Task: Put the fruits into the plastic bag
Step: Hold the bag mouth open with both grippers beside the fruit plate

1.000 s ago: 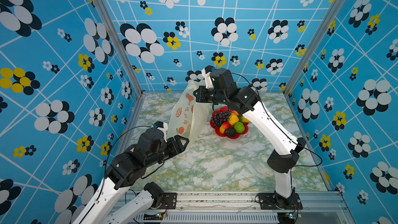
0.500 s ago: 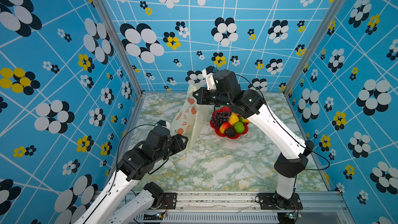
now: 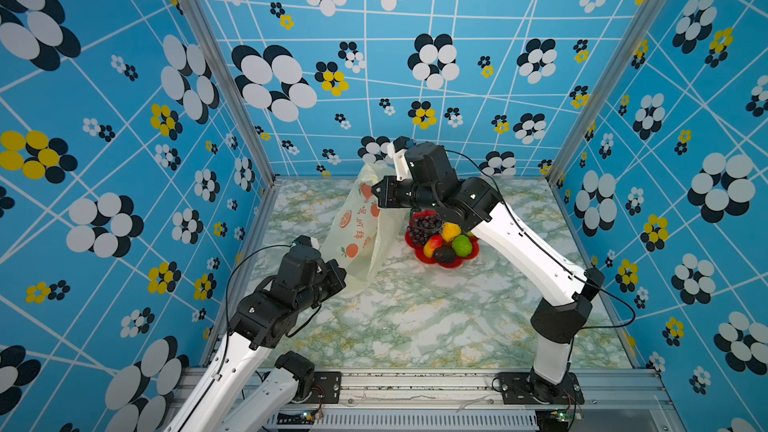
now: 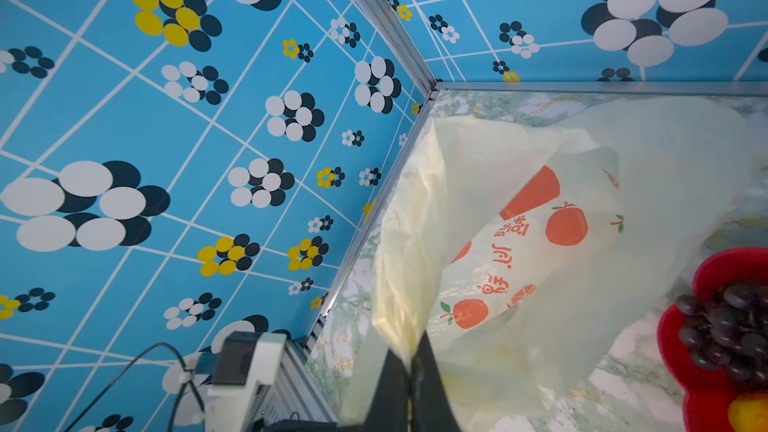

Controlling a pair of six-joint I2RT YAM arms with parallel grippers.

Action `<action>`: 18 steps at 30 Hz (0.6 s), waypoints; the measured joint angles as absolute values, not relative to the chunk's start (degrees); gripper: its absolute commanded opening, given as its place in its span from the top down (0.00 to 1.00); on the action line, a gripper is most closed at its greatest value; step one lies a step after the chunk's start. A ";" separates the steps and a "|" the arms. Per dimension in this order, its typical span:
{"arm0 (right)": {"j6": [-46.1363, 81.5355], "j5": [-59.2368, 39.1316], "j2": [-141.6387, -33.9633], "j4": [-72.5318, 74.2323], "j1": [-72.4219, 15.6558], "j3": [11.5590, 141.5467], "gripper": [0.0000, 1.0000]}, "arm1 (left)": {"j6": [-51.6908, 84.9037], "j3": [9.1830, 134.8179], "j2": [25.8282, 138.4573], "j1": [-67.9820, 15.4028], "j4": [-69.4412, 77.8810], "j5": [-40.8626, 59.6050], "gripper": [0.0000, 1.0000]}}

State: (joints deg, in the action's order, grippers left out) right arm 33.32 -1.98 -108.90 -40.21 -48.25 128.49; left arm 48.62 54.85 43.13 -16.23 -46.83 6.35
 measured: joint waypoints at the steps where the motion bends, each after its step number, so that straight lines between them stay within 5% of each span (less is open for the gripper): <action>1: 32.45 -2.15 -109.97 -40.47 -47.18 130.13 1.00 | 47.51 56.77 44.64 -12.58 -47.11 7.62 1.00; 4: 28.38 -2.42 -118.15 -40.40 -42.87 143.20 1.00 | 43.57 68.86 54.08 -3.07 -47.86 11.94 1.00; 8: 18.06 -2.28 -127.98 -37.63 -41.06 161.84 1.00 | 37.87 90.83 67.20 -2.13 -44.95 15.38 1.00; 12: 6.59 -5.58 -126.39 -29.04 -44.82 164.35 1.00 | 31.81 105.91 70.74 -6.61 -40.93 16.56 1.00; 18: -6.39 -14.22 -114.61 -19.90 -52.23 158.12 1.00 | 22.98 110.80 62.48 -16.03 -34.50 16.97 1.00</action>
